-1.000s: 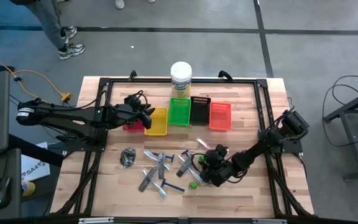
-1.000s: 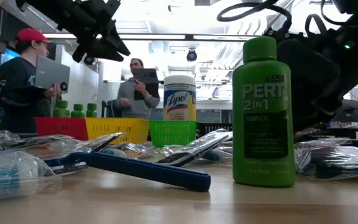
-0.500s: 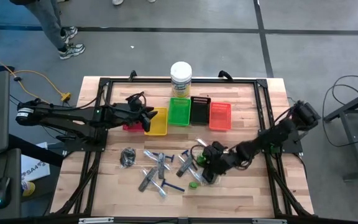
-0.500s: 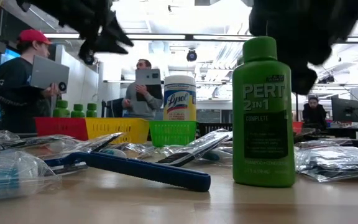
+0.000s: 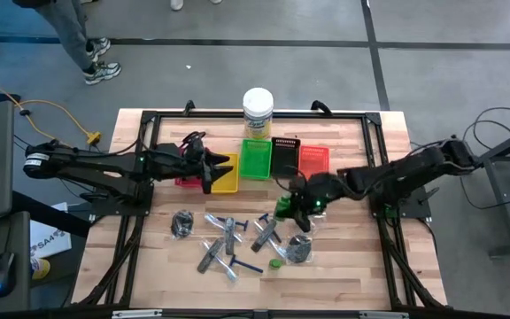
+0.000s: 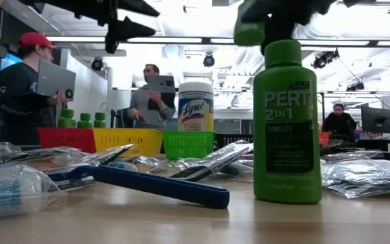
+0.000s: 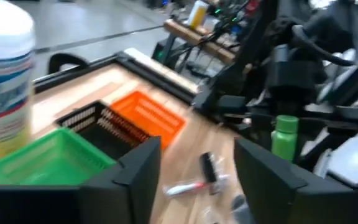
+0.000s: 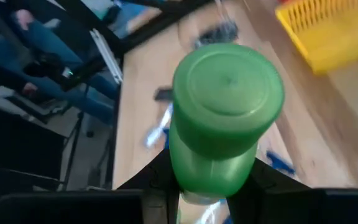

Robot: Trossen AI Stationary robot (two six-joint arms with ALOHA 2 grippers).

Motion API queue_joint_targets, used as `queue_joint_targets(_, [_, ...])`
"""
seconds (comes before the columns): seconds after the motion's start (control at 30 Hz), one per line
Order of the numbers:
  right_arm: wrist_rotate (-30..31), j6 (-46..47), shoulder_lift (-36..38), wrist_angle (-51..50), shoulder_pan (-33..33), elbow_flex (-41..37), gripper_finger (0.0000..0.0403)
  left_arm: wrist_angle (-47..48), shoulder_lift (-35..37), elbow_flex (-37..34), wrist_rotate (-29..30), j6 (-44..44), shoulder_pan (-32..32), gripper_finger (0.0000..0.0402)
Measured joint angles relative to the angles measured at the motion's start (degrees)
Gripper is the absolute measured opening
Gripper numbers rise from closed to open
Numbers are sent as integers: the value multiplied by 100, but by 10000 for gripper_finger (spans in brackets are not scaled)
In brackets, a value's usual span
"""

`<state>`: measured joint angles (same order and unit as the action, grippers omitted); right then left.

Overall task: Pick & Place Travel size toiletries
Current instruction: Put the green shampoo bottle into the red bin

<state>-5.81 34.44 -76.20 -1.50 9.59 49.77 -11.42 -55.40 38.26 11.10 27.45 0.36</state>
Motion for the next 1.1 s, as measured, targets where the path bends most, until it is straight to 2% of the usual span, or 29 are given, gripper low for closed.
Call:
queue_joint_targets(0.13, [-260, -382, -25, 4, -308, 304, 86, -79, -377, 361, -210, -9, 0, 253])
queue_joint_targets(0.23, [-368, -622, -61, -194, -509, 498, 87, -37, -764, 761, -493, -170, 0, 268])
queue_joint_targets(0.47, [-509, -968, -103, -219, -789, 593, 87, 366, -1602, 1737, -710, -396, 0, 270])
queue_joint_targets(0.67, [-478, -1120, -103, -220, -909, 593, 87, 407, -2268, 2352, -1172, -368, -4, 271])
queue_joint_targets(1.1, [-639, -1445, -103, -216, -923, 593, 87, 420, -3212, 3089, -1592, -187, -2, 271])
